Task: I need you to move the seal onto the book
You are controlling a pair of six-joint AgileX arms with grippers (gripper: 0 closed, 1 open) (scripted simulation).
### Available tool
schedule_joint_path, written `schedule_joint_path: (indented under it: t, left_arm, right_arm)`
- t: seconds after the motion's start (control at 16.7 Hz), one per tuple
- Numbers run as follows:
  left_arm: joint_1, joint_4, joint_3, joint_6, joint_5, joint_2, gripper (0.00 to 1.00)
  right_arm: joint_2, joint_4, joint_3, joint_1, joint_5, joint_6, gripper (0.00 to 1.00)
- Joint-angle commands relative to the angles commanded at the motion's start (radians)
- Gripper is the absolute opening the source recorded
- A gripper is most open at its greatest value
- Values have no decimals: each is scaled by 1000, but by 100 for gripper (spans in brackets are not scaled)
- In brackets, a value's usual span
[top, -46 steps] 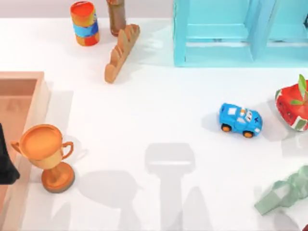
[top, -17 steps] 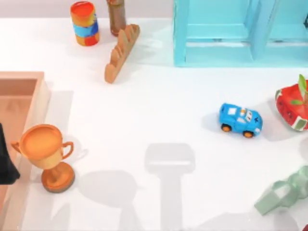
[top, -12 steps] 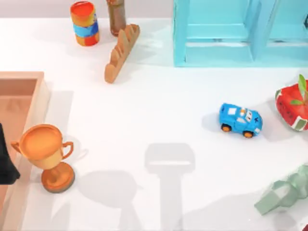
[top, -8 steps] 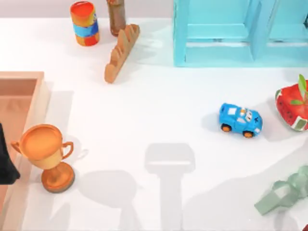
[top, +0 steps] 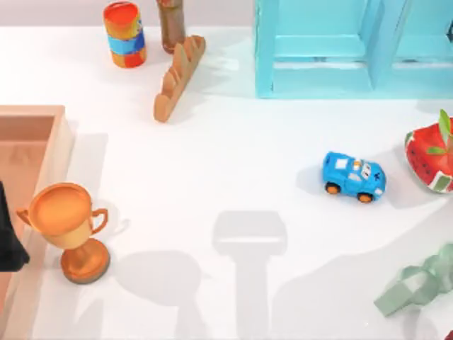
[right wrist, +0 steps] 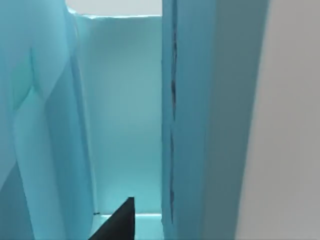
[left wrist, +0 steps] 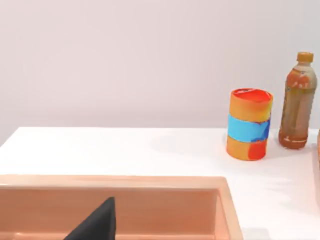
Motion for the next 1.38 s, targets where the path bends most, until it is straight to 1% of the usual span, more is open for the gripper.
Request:
schedule_joint_path:
  t: [0.72,0.78,1.38]
  left_arm:
    - [0,0,0,0,0,0,100]
    - [0,0,0,0,0,0,100]
    - [0,0,0,0,0,0,100]
  right_arm:
    - [0,0,0,0,0,0,2]
    - [0,0,0,0,0,0,0]
    - [-15,-8,-7,-8,-4,1,0]
